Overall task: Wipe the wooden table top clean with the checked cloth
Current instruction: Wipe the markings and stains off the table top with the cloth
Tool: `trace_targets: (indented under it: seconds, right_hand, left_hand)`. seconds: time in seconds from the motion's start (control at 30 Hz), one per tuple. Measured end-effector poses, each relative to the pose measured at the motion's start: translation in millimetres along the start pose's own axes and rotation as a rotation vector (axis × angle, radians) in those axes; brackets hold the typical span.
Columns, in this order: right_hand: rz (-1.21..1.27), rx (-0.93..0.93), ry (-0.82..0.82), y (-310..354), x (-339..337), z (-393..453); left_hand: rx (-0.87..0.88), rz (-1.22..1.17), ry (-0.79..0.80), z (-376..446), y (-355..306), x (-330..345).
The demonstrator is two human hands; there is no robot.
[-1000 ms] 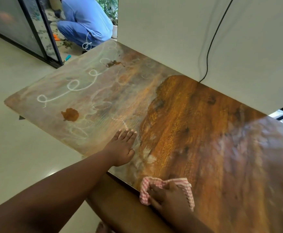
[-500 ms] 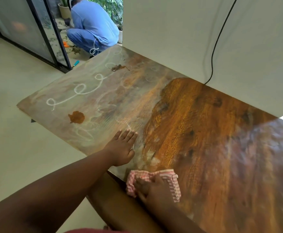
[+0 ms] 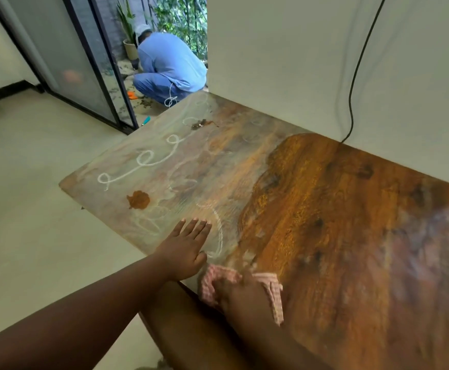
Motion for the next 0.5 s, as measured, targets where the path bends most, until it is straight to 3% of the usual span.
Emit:
trace_targets:
  seconds: [0.1, 0.27, 0.33, 0.43, 0.5]
  right_hand:
    - [0.032, 0.005, -0.025, -22, -2, -27]
    - [-0.055, 0.349, -0.101, -74, -15, 15]
    - [-0.155, 0.358, -0.121, -49, -15, 44]
    - [-0.083, 0.341, -0.146, 15, -1, 65]
    - [-0.069, 0.319, 0.000, 37, 13, 55]
  left_hand:
    - [0.029, 0.012, -0.023, 6, 10, -5]
    - [0.106, 0.072, -0.021, 28, 36, 0]
    - [0.155, 0.090, -0.006, 34, 44, 5]
    - [0.263, 0.104, 0.019, 42, 52, 11]
    - [0.333, 0.117, 0.030, 49, 56, 12]
Point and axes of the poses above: each hand's wrist, its own z-axis towards the middle knuckle, its own x-axis out of the palm, y = z × x, the point moved 3 cm from there along z, towards the middle knuckle, and after that the axes turned 10 degrees about -x, right-handed, at the moved point
